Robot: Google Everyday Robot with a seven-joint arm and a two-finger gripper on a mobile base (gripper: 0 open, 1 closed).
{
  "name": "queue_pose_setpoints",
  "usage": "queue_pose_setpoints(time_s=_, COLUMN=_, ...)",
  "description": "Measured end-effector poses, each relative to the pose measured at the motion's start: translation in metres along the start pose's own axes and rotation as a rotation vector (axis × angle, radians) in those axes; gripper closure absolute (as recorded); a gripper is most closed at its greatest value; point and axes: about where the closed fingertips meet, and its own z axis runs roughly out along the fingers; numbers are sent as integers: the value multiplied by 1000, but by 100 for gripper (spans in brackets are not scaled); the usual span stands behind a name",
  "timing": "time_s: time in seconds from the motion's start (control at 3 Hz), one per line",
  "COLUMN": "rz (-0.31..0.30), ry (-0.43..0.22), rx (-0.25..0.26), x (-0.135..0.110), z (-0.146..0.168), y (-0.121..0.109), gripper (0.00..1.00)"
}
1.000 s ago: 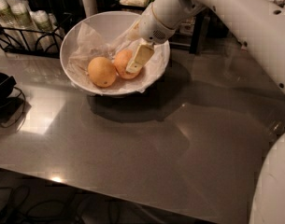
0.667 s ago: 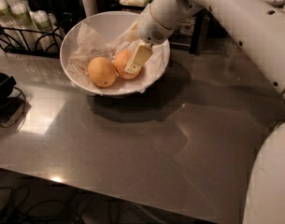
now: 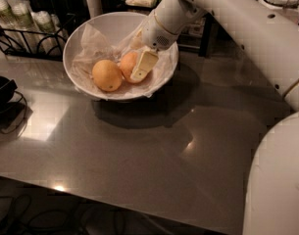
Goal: Pick orange from white bowl
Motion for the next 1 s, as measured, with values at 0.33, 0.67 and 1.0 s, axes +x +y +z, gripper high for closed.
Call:
queue_pose_setpoints(time_s=0.33, rz=11, ry=11, rx=-25, x=5, z=11, y=2, gripper=29)
queue_pose_setpoints(time_s=0.67, rz=18, ry=17, rx=-51, x=7, z=21, y=5, gripper=29)
queue_pose_setpoints(time_s=1.0, rz=28, ry=21, rx=-74, x=8, z=30, y=7, gripper=30)
